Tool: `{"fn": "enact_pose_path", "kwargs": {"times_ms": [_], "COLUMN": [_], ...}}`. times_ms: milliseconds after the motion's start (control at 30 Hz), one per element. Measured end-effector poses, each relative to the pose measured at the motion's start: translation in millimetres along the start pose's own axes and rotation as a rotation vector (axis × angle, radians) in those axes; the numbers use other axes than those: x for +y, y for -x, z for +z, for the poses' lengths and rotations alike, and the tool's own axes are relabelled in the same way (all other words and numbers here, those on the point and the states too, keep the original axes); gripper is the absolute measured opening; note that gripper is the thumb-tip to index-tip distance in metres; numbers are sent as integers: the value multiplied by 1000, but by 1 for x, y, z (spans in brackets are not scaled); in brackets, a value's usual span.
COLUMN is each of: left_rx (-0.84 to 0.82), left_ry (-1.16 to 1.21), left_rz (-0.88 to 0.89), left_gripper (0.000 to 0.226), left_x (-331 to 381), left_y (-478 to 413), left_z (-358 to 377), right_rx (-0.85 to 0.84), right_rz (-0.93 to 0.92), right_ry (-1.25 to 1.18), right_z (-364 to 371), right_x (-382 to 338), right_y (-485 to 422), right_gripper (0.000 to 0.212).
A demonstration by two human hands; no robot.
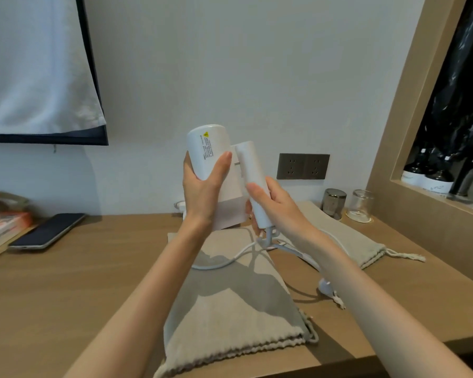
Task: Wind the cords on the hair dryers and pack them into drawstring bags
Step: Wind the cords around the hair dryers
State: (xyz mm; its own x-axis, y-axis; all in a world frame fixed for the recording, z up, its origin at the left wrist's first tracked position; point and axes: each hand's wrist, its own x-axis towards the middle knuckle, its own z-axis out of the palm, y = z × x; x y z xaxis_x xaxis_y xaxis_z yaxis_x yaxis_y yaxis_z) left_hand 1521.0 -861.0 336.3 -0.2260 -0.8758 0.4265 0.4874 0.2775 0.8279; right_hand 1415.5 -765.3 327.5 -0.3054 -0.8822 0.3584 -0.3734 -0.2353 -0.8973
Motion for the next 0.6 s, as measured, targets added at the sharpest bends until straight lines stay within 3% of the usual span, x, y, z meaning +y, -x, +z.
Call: {"fn": "enact_pose_path", "kwargs": {"times_ms": [100, 200, 267, 333, 467, 600], "left_rx": [44, 68, 101, 145, 242, 295], "left_ry": [69, 156, 145, 144, 190, 129], "left_rz": [-120, -214, -234, -256, -311, -286], "left_gripper": [54, 41, 42, 46, 46, 63], "left_x": [-7, -16, -24, -31, -37, -40], "left_y": [-7, -7, -3, -1, -7, -15], "left_z": [-15, -30, -39, -49, -69, -93], "right_rx": [-233, -271, -274, -258, -214, 1], "right_rz": [84, 116, 84, 19, -66, -134], "right_ry": [27, 123, 355, 578, 800, 1233], "right_z": [-7, -15, -21, -25, -30, -58], "right_x": [12, 22, 29, 35, 37, 31], "right_y": [10, 11, 9, 9, 12, 13], "right_gripper": [40, 46, 43, 44, 59, 67]}}
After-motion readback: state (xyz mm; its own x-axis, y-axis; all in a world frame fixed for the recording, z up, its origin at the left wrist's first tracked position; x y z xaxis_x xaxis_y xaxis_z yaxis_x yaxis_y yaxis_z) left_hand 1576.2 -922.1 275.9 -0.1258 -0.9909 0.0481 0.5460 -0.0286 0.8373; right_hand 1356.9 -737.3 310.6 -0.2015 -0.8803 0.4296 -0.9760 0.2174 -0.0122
